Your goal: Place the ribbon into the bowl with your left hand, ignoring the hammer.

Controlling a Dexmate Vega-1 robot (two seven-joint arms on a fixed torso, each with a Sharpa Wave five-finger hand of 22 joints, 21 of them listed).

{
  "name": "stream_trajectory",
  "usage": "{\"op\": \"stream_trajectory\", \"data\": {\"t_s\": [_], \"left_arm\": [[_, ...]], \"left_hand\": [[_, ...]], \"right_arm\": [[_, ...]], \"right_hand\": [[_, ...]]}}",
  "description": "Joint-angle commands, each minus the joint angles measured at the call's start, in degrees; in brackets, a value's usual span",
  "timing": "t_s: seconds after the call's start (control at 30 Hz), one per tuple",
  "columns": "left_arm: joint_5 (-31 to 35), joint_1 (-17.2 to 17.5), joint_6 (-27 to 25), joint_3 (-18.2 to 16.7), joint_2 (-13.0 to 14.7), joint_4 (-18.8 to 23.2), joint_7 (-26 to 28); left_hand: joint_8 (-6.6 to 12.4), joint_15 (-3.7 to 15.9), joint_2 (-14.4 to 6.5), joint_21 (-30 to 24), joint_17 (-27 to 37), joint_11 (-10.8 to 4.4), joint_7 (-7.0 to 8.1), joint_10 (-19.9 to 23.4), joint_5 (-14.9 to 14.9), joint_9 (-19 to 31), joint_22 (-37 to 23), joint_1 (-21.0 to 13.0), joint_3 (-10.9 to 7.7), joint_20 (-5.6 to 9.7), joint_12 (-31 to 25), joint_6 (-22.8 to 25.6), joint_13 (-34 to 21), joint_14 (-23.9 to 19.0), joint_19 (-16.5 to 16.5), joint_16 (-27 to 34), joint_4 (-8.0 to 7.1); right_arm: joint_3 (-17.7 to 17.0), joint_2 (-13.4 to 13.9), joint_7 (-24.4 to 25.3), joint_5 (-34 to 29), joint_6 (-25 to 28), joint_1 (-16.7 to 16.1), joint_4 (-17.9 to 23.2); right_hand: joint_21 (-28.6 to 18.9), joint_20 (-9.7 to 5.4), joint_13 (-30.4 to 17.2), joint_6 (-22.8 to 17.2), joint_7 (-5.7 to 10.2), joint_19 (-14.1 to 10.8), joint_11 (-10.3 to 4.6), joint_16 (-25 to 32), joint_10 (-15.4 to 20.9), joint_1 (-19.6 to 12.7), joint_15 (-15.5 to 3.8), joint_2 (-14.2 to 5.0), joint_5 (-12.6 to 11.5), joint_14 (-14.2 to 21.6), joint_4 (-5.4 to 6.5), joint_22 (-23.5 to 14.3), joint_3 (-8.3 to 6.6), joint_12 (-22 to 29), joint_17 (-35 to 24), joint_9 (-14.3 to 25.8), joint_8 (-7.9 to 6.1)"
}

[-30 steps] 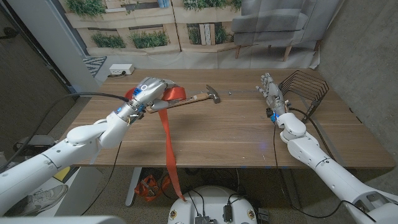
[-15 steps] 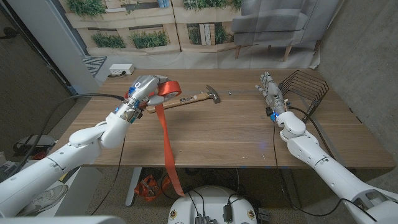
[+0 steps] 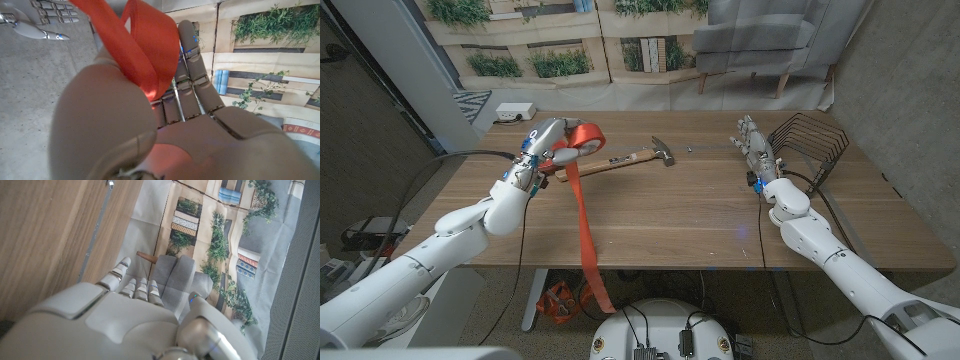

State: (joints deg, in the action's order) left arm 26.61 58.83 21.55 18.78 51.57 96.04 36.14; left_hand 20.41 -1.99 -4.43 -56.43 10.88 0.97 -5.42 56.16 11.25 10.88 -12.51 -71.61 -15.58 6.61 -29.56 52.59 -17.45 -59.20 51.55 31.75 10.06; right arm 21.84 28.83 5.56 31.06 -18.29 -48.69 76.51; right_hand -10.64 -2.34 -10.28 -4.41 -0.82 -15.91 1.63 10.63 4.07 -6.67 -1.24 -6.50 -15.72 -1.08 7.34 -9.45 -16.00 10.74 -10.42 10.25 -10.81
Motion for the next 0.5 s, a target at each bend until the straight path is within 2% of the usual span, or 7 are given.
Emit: {"op": "stream_trajectory", "data": {"t_s": [0.03, 0.5], "left_arm": [[-8.78, -1.37, 2.1, -1.04, -4.22, -4.03, -3.87], [-19.68, -1.84, 1.8, -2.69, -7.77, -5.73, -9.26]], "left_hand": [[4.65, 15.02, -2.91, -0.61, 19.25, -4.13, 0.62, 4.55, 0.27, 3.78, -0.01, -3.29, -1.86, 2.57, -0.18, 6.16, -16.22, -15.08, 0.03, 0.18, -1.5], [4.64, 15.03, -2.81, -1.51, 19.63, -4.17, 0.45, 4.77, 0.22, 4.1, 0.23, -3.27, -2.0, 2.57, 0.04, 6.13, -16.95, -15.28, -0.16, 0.09, -1.47]], "right_arm": [[0.32, -0.4, -0.39, -0.22, -0.1, 0.94, -1.4], [0.54, -0.75, -0.79, -0.32, -0.31, 1.99, -3.0]], "right_hand": [[-0.25, -0.05, -0.29, -0.01, -0.19, -0.45, -0.34, 0.24, 0.39, 0.4, -0.11, -0.28, 0.13, 0.4, -0.04, -0.23, -0.35, 0.2, -0.15, 0.32, -0.13], [-0.24, -0.06, -0.29, 0.05, -0.23, -0.46, -0.18, 0.23, 0.35, 0.41, -0.11, -0.27, 0.14, 0.39, -0.06, -0.23, -0.4, 0.19, -0.15, 0.32, -0.11]]}}
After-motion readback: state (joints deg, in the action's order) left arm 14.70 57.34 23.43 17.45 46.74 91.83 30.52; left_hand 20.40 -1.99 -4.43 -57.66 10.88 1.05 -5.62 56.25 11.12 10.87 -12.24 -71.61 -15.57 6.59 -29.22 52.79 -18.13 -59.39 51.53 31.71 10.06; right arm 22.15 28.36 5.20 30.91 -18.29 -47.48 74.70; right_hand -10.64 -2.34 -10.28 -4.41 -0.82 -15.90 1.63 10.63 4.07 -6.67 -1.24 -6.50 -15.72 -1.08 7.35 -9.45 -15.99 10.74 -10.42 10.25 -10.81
